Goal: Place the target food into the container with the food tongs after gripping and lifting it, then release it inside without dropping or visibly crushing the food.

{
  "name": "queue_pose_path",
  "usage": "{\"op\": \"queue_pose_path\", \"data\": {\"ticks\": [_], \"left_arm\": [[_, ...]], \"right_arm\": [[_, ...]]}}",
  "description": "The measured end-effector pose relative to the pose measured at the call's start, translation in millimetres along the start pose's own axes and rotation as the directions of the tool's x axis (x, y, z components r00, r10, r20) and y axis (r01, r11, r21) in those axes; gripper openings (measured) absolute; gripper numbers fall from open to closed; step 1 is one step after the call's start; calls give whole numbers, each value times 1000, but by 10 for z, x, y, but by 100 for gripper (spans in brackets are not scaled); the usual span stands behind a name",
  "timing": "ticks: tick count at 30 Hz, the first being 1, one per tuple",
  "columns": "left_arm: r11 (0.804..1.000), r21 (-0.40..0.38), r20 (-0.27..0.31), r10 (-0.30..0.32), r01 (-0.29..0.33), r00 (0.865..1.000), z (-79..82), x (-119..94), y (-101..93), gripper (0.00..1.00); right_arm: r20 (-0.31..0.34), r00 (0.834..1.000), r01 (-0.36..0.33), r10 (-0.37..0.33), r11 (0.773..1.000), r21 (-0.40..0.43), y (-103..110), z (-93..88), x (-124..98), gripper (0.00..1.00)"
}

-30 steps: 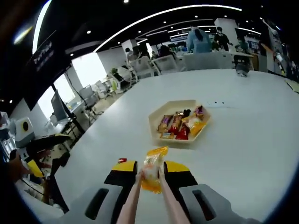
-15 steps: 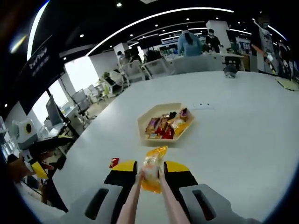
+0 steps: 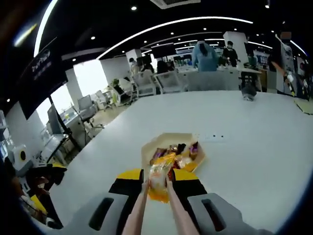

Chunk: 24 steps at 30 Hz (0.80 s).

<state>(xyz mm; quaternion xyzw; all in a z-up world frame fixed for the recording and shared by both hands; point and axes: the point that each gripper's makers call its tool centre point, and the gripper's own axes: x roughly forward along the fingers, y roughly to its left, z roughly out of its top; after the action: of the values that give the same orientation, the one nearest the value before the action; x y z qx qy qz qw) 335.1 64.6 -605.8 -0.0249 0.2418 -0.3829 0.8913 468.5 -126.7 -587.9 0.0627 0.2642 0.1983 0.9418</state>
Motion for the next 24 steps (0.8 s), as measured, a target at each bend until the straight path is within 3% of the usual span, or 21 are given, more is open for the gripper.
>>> {"op": "queue_pose_path", "data": {"ticks": [6, 12, 16, 24], "left_arm": [[1000, -14, -3, 21, -21, 1000, -40, -23, 15, 99], [996, -52, -2, 69, -69, 998, -102, -145, 74, 99], [992, -68, -10, 101, -101, 995, -155, -217, 144, 99], [989, -77, 1, 129, -129, 992, -104, -266, 248, 99]], "right_arm": [[0, 1000, -29, 29, 999, -46, 10, 316, 380, 22], [-23, 998, -54, 53, 996, -72, 66, 468, 745, 22], [-5, 998, -65, 64, 995, -72, 84, 574, 845, 24], [-12, 997, -71, 70, 995, -73, 69, 509, 847, 26]]}}
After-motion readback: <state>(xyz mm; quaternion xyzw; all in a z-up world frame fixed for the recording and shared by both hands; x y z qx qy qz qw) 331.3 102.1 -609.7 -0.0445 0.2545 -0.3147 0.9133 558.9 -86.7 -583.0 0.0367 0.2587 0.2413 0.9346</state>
